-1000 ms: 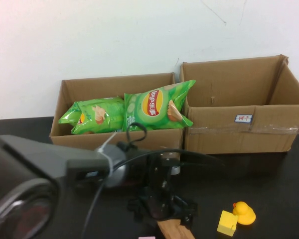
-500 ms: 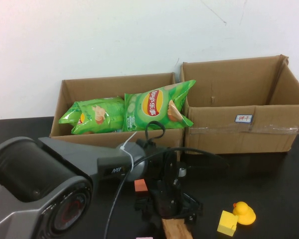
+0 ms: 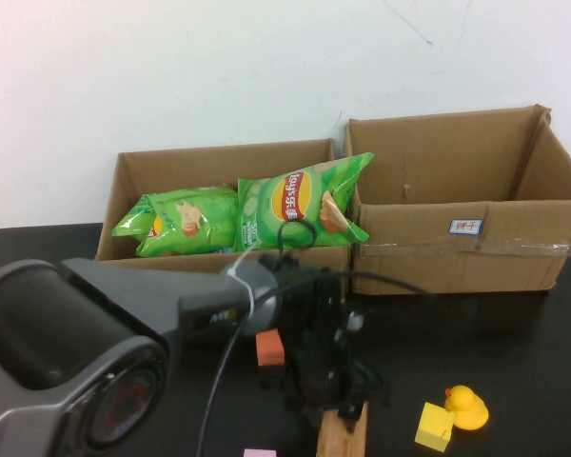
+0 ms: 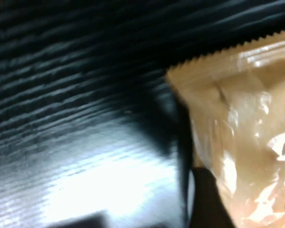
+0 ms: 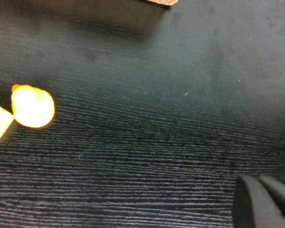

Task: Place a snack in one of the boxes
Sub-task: Pick up the biscuit

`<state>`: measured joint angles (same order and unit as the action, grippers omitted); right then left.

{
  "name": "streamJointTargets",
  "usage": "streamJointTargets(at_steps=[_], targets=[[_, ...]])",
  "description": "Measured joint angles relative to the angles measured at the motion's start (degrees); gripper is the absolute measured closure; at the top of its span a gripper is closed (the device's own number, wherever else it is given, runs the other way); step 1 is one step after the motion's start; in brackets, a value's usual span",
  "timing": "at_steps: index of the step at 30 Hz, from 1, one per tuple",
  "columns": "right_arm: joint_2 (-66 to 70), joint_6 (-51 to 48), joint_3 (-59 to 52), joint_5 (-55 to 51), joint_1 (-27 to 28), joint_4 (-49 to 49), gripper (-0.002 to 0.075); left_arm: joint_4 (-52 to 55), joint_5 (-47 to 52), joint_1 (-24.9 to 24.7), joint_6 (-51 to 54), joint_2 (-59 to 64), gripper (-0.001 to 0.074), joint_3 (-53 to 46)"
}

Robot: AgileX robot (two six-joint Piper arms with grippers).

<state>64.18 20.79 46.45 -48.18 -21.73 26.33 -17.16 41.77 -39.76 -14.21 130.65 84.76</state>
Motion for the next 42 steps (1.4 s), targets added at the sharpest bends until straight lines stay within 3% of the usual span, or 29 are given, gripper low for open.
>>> streamJointTargets(at_steps=[4, 12, 16, 20, 23, 27, 35, 42], targets=[[0.0, 0.4, 0.0, 0.0, 0.0, 0.0, 0.0720, -1.0, 3.5, 0.0, 2.7, -3.8, 0.0442, 3.2], [0.0, 4.2, 0.0, 0.0, 0.0, 3.5, 0.0720, -5.5, 2.9, 0.0, 10.7, -11.2, 0.0452, 13.1], [0.0, 4.5, 0.0, 0.0, 0.0, 4.3, 0.0720, -5.9, -8.0, 0.0, 14.8, -11.7, 0.0452, 19.2], [0.0, 4.6, 0.0, 0.1, 0.0, 4.5, 0.0720, -6.1, -23.9, 0.0, 18.3, -11.3, 0.0452, 20.3], [0.0, 4.6, 0.0, -0.2, 0.0, 4.5, 0.0720, -6.2, -30.4, 0.0, 19.9, -10.6, 0.0452, 20.4], [0.0, 4.6, 0.0, -2.0, 0.0, 4.5, 0.0720, -6.2, -22.4, 0.0, 20.0, -10.2, 0.0453, 20.4], [0.0, 4.6, 0.0, -2.6, 0.0, 4.4, 0.0720, -3.7, 13.9, -0.1, 19.6, -9.6, 0.0564, 20.4], [0.0, 4.6, 0.0, -4.6, 0.0, 3.5, 0.0720, 6.1, 17.2, -1.4, 12.6, -7.4, 0.0575, 15.3]])
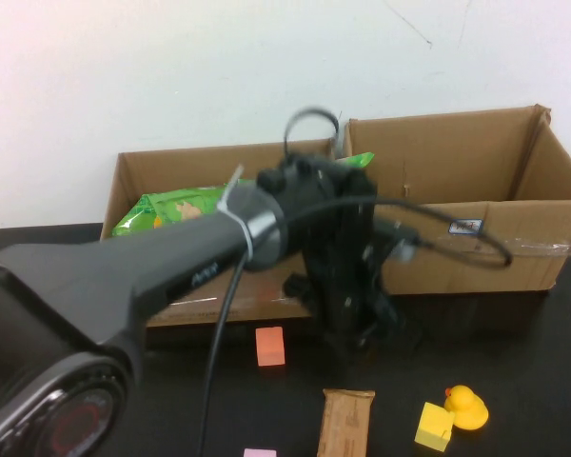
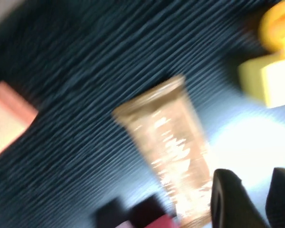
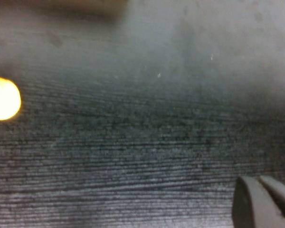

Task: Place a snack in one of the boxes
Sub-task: Pick up the biscuit

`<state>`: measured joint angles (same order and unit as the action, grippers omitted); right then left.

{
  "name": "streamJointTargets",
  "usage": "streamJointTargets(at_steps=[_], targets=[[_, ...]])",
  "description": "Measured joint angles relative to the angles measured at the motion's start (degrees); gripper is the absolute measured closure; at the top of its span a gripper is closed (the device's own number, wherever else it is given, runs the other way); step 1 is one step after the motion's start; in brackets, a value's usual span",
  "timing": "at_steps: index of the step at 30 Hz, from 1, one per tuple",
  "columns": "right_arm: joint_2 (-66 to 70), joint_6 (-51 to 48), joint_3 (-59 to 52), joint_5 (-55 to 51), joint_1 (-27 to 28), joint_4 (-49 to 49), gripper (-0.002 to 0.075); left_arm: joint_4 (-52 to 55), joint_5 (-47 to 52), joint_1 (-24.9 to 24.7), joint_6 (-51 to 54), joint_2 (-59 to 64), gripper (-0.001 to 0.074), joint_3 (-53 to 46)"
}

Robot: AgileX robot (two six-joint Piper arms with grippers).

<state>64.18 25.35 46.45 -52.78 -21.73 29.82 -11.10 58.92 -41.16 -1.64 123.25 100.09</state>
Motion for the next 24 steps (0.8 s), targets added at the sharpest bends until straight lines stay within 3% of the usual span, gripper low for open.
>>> streamJointTargets(at_steps=[3, 10, 12, 24], targets=[[0.0, 0.0, 0.0, -0.9, 0.0, -0.4, 0.0720, 2.2, -3.4, -0.5, -1.6, 1.0, 0.0519, -5.2], [0.0, 0.0, 0.0, -2.4, 0.0, -0.9, 0.0720, 1.0, -14.7, -0.9, -4.7, 1.5, 0.0237, -17.7], [0.0, 0.0, 0.0, -2.4, 0.0, -1.2, 0.0720, 1.0, -17.2, -0.9, -5.1, 1.5, 0.0191, -19.8], [0.0, 0.1, 0.0, -1.1, 0.0, -3.3, 0.0723, 0.0, -25.3, -0.9, -7.9, 5.0, 0.0155, -21.5]])
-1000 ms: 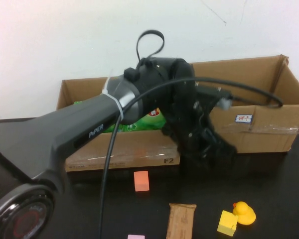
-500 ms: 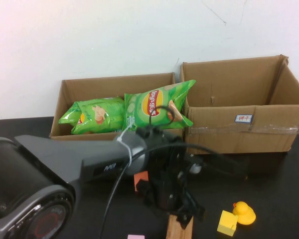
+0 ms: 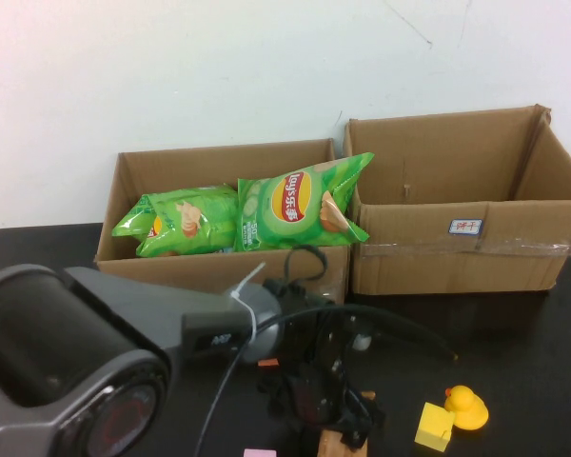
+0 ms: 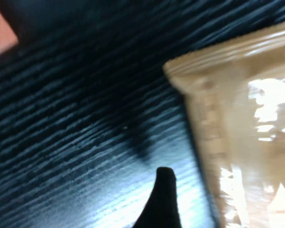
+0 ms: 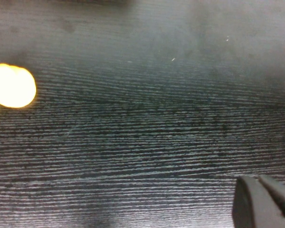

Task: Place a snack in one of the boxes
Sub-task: Pick up the biscuit

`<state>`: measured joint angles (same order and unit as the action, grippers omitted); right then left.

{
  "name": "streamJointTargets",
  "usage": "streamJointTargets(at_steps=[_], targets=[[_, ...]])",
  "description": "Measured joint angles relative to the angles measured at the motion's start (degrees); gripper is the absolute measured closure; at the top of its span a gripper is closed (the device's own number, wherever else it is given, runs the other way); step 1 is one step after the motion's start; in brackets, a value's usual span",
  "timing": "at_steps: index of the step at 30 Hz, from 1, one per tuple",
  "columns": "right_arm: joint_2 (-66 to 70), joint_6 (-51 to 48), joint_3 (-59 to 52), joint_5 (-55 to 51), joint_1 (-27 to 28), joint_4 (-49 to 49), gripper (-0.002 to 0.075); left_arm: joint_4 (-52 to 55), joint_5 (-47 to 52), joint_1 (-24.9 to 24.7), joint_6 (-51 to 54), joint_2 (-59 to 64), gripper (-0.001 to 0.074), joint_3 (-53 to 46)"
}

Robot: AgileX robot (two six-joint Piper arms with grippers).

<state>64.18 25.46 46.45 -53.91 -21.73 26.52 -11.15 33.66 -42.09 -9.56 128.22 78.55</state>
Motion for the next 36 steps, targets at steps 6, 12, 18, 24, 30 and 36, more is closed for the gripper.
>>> streamJointTargets(at_steps=[6, 12, 18, 24, 30, 36], targets=[[0.0, 0.0, 0.0, 0.9, 0.0, -0.4, 0.0723, -2.3, -0.6, 0.0, -0.1, 1.8, 0.0155, 0.3], [0.0, 0.0, 0.0, 1.2, 0.0, -0.9, 0.0723, -7.9, -0.6, 0.0, 3.5, 2.2, 0.0154, 0.5], [0.0, 0.0, 0.0, 1.2, 0.0, -1.0, 0.0723, -9.9, -0.1, 0.0, 4.8, 2.2, 0.0155, 0.5], [0.0, 0.0, 0.0, 1.2, 0.0, -1.0, 0.0723, -10.7, 1.8, 0.0, 5.9, 2.2, 0.0155, 0.5], [0.0, -0.2, 0.0, 1.3, 0.0, -1.0, 0.0724, -13.6, 2.2, 0.0, 7.3, 2.2, 0.0155, 0.5], [0.0, -0.2, 0.0, 1.8, 0.0, -0.8, 0.0724, -17.1, 0.9, 0.0, 9.6, 2.3, 0.0155, 0.5]])
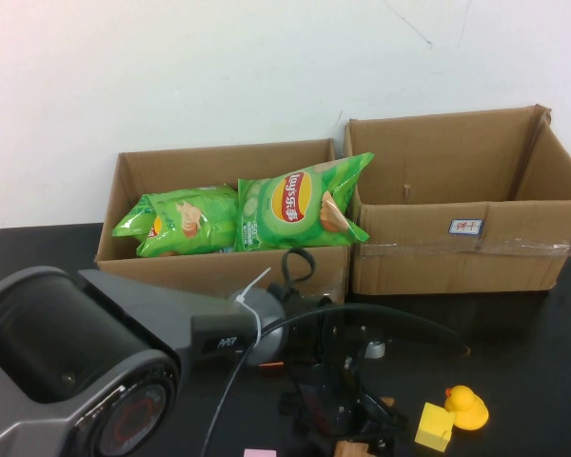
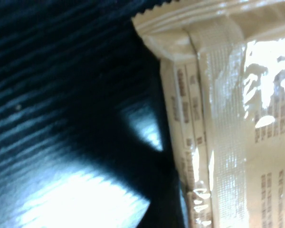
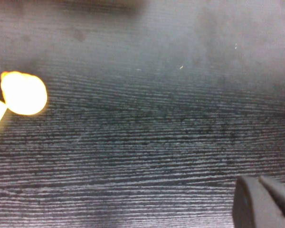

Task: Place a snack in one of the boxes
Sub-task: Pick up the biscuit

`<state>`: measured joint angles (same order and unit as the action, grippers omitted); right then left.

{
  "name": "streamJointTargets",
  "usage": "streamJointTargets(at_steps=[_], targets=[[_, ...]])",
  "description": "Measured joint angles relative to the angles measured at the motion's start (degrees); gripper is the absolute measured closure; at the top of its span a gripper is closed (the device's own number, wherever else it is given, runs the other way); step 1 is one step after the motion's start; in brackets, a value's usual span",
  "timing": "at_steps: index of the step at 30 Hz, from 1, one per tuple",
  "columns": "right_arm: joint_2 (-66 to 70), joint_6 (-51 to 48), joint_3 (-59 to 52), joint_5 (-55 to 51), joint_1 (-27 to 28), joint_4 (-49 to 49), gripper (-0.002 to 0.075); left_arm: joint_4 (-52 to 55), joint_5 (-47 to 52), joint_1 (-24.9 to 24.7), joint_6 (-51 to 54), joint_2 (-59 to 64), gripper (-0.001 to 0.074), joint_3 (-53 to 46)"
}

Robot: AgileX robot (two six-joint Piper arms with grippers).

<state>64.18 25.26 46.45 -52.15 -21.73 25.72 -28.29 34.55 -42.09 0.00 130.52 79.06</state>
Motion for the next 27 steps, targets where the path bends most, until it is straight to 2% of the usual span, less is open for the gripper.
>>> streamJointTargets(at_steps=[7, 16, 27], targets=[[0.0, -0.3, 0.0, 0.1, 0.0, 0.1, 0.0724, 0.4, -1.1, -0.3, 0.0, 0.7, 0.0166, 0.3], [0.0, -0.6, 0.0, 0.1, 0.0, 0.3, 0.0725, 11.9, -2.6, -3.2, -3.6, 0.8, 0.0320, 0.6], [0.0, -0.7, 0.0, 0.1, 0.0, 0.0, 0.0725, 19.3, -1.7, -3.5, -7.5, 0.0, 0.0323, 0.6]])
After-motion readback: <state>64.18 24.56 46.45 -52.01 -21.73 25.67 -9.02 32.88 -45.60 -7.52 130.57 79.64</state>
